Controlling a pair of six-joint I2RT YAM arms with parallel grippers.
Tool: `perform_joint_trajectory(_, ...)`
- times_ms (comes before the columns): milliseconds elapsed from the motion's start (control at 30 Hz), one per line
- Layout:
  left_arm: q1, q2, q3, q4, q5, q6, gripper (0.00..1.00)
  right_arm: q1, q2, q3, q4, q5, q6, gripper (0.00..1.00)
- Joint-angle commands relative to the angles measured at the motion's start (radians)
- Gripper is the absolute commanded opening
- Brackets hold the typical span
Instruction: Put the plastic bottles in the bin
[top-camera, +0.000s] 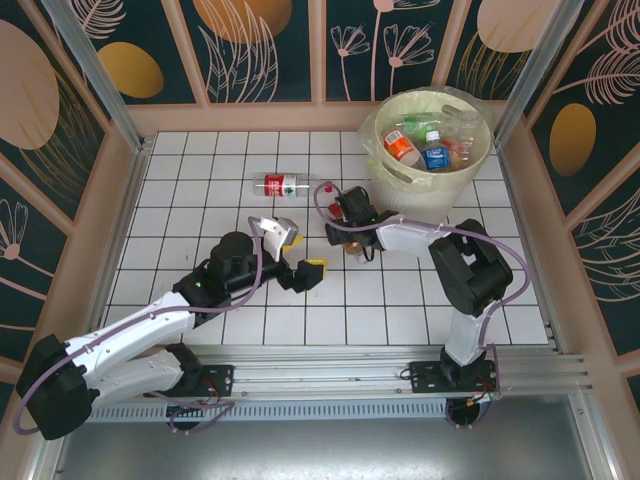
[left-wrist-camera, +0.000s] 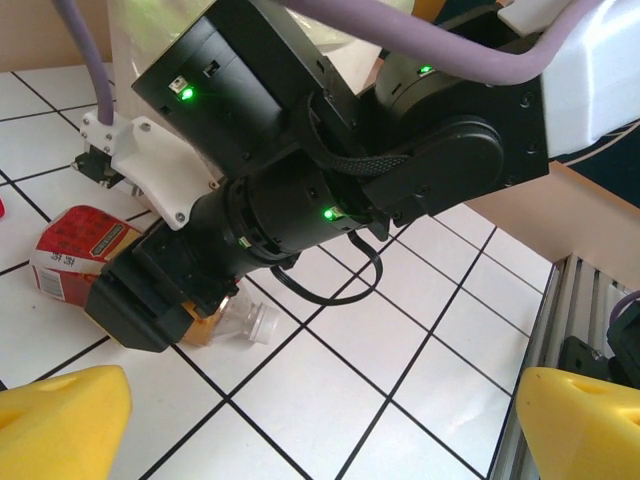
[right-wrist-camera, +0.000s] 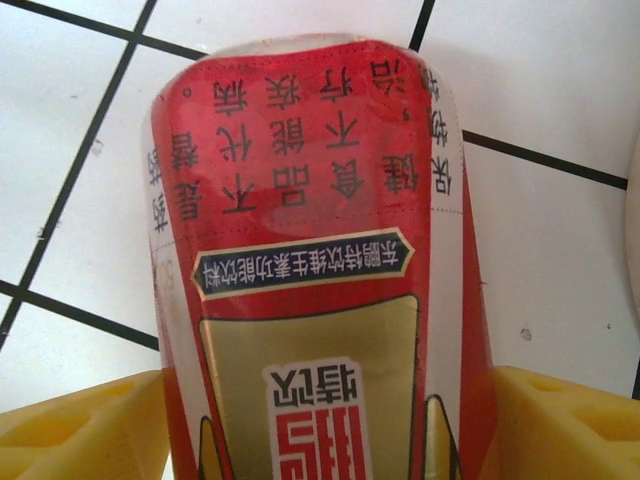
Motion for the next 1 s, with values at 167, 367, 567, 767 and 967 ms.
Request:
perform_joint_trajectory(167, -0.006, -0.036, -0.014, 0.038, 0.003, 0.001, 0.99, 0.016, 0.034, 0.062, -0.056, 0.059, -0.033, 0.78)
perform_joint_trajectory(367, -0.007, -0.042, -0.011, 0.037, 0.002, 0.003, 0.99, 0.038, 0.006, 0.064, -0.036, 0.032, -0.078, 0.65)
perform_joint_trajectory(567, -0.007, -0.066, -0.017, 0.059, 0.024, -0.002, 0.98, 0.047, -0.093, 0.066, -0.014, -0.029, -0.084, 0.64)
perform_joint_trajectory(767, -0.006, -0.107, -0.029, 0.128, 0.061, -0.008, 0.99, 0.047, -0.206, 0.081, -0.019, -0.116, -0.074, 0.64)
perform_joint_trajectory(967, -0.007, -0.17, -0.017, 0.159, 0.013, -0.022, 0.99, 0.047, -0.314, 0.116, -0.03, -0.185, -0.061, 0.64)
